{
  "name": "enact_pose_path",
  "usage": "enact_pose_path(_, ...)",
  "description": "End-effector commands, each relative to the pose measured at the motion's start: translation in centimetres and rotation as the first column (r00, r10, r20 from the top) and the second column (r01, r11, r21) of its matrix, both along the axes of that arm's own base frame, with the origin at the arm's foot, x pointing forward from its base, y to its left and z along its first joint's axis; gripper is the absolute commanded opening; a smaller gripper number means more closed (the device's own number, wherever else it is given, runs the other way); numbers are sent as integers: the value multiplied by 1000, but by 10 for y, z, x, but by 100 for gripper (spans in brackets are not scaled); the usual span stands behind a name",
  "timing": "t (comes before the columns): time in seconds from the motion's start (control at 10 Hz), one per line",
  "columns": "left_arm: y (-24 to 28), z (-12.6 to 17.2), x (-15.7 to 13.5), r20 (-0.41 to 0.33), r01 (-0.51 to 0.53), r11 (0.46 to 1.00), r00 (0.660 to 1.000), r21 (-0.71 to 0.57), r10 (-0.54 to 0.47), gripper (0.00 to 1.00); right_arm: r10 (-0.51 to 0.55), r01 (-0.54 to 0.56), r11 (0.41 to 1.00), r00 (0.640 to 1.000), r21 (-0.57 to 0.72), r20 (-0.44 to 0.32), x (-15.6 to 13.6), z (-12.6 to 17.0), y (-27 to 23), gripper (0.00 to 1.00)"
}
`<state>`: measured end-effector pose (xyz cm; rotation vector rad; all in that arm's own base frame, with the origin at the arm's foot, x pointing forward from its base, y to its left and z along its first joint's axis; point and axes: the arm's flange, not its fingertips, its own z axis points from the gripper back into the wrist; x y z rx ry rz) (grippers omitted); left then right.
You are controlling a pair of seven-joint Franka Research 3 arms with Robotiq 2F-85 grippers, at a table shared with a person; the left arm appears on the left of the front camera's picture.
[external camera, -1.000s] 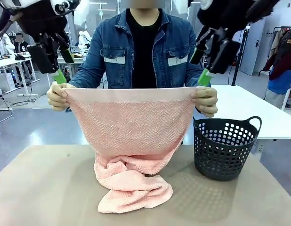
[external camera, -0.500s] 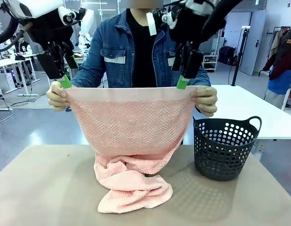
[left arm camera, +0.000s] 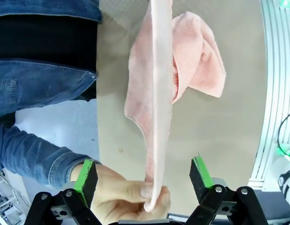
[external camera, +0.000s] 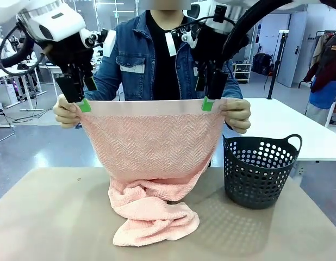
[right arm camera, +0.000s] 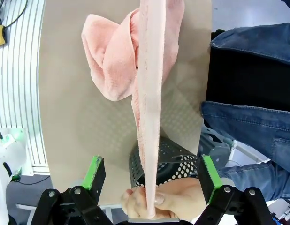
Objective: Fold the towel.
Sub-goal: Grab the top end of the 100 cm Hotel Towel extended by the human.
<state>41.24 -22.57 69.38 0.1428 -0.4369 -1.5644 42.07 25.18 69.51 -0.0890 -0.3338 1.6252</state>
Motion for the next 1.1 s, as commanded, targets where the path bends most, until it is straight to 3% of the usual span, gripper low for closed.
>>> enact_pose_path(0.0,-6,-11,10,1,9,1000,1000,-16,-9,100,-35,35,999,999,-35,-9,6,-8,4,100)
enact_pose_path(0.5,-12,-36,19,-42,5,1000,999,-9,-6,100,-60,58,997,998,-41,-28,8,-39,7,100)
enact_pose_path(0.6,-14,-38,18,-51,12,1000,999,3,-12,100,-61,60,997,998,-44,-30,6,-42,7,58)
enact_pose_path(0.7,-15,-39,17,-54,6,1000,999,12,-5,40,-62,60,997,998,-48,-34,5,-44,6,42)
enact_pose_path(0.8,-15,-39,17,-51,9,1000,999,15,-9,40,-65,64,997,997,-52,-31,5,-45,6,0)
enact_pose_path(0.9,-15,-39,14,-46,16,1000,999,14,-16,0,-67,65,997,997,-51,-29,5,-46,5,0)
enact_pose_path(1.0,-15,-37,12,-42,16,1000,999,12,-15,34,-68,66,997,997,-48,-28,4,-46,5,0)
